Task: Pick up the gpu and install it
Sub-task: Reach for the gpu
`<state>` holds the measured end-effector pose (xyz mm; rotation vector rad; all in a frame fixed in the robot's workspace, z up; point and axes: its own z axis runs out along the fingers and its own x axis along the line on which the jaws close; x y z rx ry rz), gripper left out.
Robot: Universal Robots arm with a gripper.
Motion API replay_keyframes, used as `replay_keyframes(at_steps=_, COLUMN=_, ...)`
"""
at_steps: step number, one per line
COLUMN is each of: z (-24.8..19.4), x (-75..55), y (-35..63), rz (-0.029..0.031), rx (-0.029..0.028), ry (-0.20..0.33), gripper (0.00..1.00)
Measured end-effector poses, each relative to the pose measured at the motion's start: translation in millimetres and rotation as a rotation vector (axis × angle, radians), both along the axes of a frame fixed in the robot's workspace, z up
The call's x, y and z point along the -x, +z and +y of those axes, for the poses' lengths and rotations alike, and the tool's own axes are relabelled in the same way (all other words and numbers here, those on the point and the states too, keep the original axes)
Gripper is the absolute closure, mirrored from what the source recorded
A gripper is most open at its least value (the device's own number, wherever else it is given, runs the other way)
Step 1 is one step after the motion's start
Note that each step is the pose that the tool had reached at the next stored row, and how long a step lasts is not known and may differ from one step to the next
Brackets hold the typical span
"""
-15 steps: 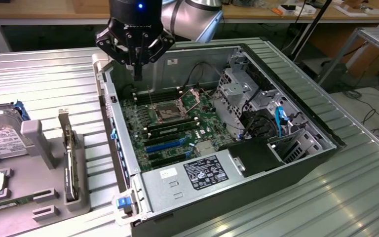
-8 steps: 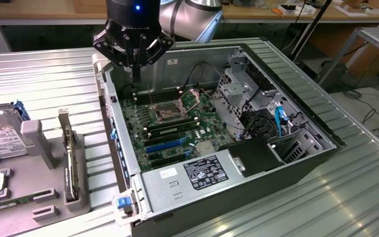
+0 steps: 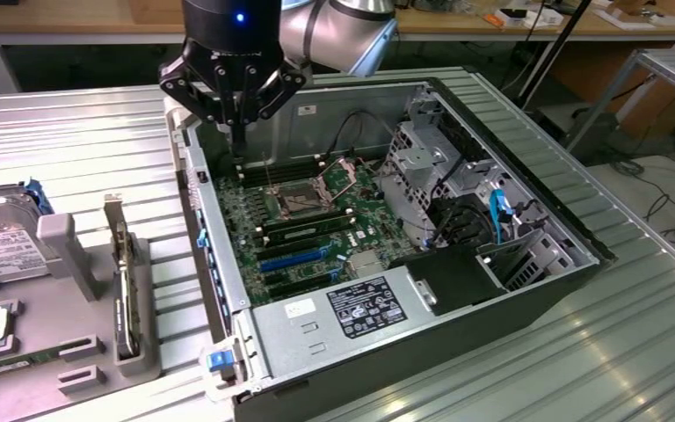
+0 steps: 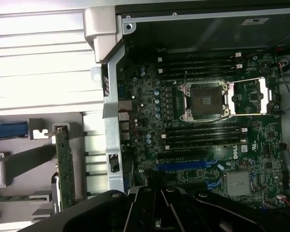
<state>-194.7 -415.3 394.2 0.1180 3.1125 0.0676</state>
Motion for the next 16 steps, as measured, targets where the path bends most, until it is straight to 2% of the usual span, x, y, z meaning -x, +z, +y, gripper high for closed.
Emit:
replay_keyframes(at_steps=7, z=-4.7, x=4.8, y=0.0, rz=0.0, rx=0.0, ry=0.0, gripper=0.89)
replay_keyframes(at_steps=16, z=-8.7, x=11.7, y=0.0, rz=0.0, rx=0.0, ry=0.0, gripper=0.89)
